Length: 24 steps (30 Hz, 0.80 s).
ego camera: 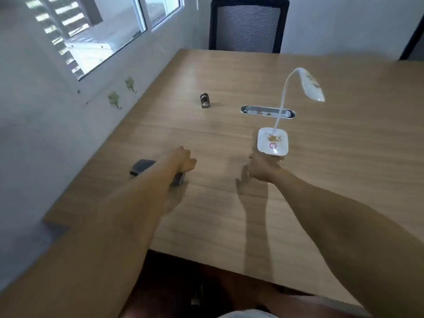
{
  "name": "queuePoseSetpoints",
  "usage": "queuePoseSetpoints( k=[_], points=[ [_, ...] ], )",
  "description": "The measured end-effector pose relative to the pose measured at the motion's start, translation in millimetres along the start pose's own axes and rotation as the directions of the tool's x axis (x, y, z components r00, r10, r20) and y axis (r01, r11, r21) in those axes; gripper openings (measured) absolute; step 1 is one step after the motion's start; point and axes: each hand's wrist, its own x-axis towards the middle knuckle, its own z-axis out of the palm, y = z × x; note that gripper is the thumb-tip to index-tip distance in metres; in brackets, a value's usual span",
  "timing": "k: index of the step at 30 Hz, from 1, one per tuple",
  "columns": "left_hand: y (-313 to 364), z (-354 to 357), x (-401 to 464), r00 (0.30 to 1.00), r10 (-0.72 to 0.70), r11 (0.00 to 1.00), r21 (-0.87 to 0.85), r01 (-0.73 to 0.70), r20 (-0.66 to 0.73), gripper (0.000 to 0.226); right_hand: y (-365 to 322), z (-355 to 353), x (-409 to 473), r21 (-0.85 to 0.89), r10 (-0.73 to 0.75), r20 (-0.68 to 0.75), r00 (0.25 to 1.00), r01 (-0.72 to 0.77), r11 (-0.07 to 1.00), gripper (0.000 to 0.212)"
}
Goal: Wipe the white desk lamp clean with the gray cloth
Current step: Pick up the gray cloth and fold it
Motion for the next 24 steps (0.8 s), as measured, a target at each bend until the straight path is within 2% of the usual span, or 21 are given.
queuePoseSetpoints(
  k=[3,6,9,11,13,17,19,22,24],
  points=[
    [-36,2,-6,0.996,-0.082,0.996,-0.036,0.081,-0.041,0.055,-41,10,10,0.044,-0.061,0.01,0.998,0.061,0.997,0.053],
    [-86,11,-10,0.985,-0.155,0.985,-0.084,0.149,-0.079,0.05,-96,33,24,0.099,-0.139,0.084,0.987,0.131,0.987,0.056],
    [-121,20,-8,0.972,-0.217,0.957,-0.215,0.194,-0.091,0.052,-133,56,36,0.165,-0.149,0.092,0.984,0.133,0.977,0.065],
    [-136,22,-6,0.966,-0.245,0.925,-0.32,0.206,-0.085,0.055,-150,65,40,0.176,-0.142,0.12,0.983,0.119,0.977,0.062],
    [-144,28,-3,0.965,-0.253,0.87,-0.453,0.195,-0.069,0.056,-161,73,43,0.181,-0.137,0.137,0.981,0.111,0.977,0.051],
    [-145,44,-4,0.967,-0.248,0.79,-0.59,0.167,-0.057,0.053,-169,82,42,0.176,-0.118,0.139,0.983,0.093,0.98,0.053],
    [-142,49,-6,0.963,-0.263,0.717,-0.679,0.154,-0.06,0.052,-169,86,41,0.172,-0.111,0.165,0.98,0.082,0.982,0.046],
    [-138,50,-5,0.94,-0.341,0.548,-0.815,0.19,-0.01,0.055,-169,86,36,0.189,-0.093,0.196,0.976,0.056,0.98,0.033],
    [-136,48,-2,0.915,-0.399,0.413,-0.879,0.237,0.059,0.038,-166,83,33,0.241,-0.067,0.201,0.977,0.017,0.97,0.032]
  ],
)
